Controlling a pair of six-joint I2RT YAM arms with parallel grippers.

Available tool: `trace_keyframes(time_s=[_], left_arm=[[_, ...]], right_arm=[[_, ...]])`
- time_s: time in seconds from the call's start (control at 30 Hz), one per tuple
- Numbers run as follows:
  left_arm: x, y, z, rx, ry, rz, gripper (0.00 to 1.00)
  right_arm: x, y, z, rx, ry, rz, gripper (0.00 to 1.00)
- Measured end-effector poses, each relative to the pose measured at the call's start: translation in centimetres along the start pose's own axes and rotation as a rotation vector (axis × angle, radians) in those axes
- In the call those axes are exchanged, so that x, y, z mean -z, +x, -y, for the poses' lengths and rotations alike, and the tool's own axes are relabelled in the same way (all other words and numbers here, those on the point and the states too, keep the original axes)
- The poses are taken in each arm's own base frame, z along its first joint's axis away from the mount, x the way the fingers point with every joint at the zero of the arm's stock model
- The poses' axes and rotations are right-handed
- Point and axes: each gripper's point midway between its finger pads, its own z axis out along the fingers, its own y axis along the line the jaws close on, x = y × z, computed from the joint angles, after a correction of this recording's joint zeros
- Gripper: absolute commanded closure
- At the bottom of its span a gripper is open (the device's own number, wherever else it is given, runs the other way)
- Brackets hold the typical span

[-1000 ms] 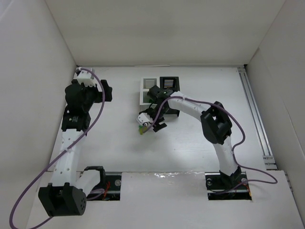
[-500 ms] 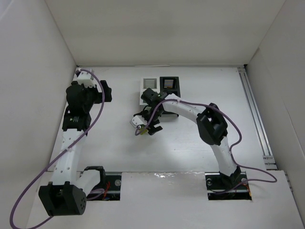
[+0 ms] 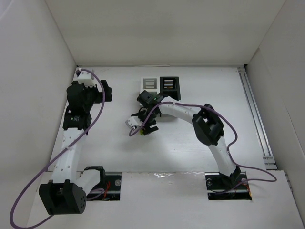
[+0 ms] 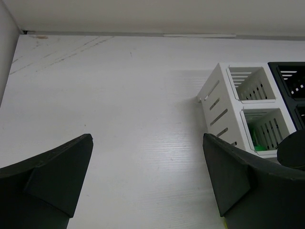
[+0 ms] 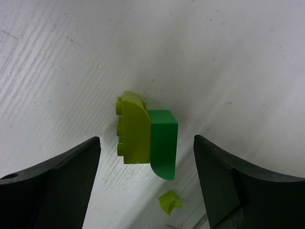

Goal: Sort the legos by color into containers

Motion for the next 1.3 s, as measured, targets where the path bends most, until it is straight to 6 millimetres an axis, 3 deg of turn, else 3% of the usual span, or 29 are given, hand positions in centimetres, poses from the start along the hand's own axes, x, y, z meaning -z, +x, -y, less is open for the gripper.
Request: trace_keyframes(time_s=[0.17,0.6,0.7,0.73,0.87,1.1,1.2,1.3], left_arm=[[-0.3,0.0,0.0,0.004,0.0,0.003,0.01],[0.2,-0.9,-0.5,0.086,-0.029,0.04,0.01],[0.2,-0.8,-0.4,0.096,-0.028,0.038,0.01],[0.2,-0.8,-0.4,0.098,-0.028,0.038,0.01],[0.2,-0.8,-0.4,0.106,-0.025,0.038,0.01],[0.6,-0.7,-1.6,0.158,0.019,0.025,0.01],[1.2,0.3,-2.0,0.156,0.065,-0.021,0.01],[2.0,1.8,-1.7,0.139,0.131,-0.082,0.01]], right_arm=[[0.1,0.4,0.3,-0.011,0.015,-0.02,0.34],[-0.5,0.4,0.3,-0.029,0.025,-0.021,0.34],[-0.7,0.4,0.0,-0.031,0.02,-0.02,0.47],[-0.8,0.4,-0.1,-0.034,0.016,-0.02,0.57],[-0.8,0.2,-0.1,-0.041,0.017,-0.015,0.79],[-0.7,-0.4,0.0,-0.105,0.031,0.01,0.86],[0.8,-1.2,1.0,-0.14,0.102,0.035,0.9],[4.6,-2.9,2.1,-0.182,0.233,0.074,0.92]])
